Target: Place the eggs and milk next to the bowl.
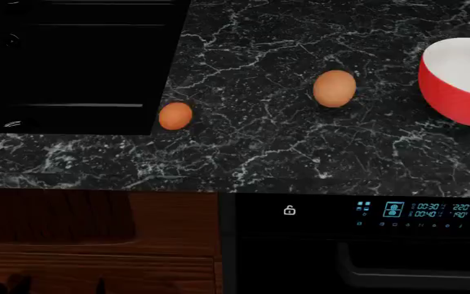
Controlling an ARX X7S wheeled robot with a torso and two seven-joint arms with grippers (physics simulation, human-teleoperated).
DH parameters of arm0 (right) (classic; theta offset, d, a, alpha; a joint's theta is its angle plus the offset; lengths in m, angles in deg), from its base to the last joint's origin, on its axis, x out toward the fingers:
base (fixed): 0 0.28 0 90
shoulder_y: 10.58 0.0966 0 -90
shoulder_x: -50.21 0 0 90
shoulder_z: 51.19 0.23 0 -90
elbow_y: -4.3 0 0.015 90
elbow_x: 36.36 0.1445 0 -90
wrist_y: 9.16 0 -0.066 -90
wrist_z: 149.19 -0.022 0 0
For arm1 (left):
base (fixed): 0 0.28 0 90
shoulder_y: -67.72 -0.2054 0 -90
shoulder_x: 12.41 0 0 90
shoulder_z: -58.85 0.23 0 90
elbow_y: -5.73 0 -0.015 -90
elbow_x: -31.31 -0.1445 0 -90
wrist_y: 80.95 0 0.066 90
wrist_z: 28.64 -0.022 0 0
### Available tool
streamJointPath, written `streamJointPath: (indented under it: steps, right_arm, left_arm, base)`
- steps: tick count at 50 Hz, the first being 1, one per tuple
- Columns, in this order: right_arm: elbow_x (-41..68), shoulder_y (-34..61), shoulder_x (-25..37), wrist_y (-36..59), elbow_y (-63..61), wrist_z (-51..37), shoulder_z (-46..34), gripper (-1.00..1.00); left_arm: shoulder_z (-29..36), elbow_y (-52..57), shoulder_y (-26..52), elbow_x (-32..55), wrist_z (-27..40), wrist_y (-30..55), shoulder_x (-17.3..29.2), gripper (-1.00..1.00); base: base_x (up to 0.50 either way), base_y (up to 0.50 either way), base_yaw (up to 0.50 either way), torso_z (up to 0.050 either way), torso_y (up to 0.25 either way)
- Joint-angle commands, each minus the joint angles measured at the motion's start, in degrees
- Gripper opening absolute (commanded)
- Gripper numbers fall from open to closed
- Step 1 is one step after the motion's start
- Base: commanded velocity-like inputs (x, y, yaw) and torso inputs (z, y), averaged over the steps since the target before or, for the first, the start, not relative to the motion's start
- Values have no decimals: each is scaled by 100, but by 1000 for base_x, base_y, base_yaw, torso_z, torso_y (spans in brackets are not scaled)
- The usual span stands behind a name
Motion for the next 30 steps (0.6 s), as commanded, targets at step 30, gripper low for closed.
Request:
streamJointPath:
  steps: [30]
  right_arm:
    - [319, -56, 394, 81, -186, -603, -659, 100]
  left_arm:
    - [500, 538, -162, 498, 218, 207, 465, 100]
  base:
    - [0, 0, 0, 33, 37]
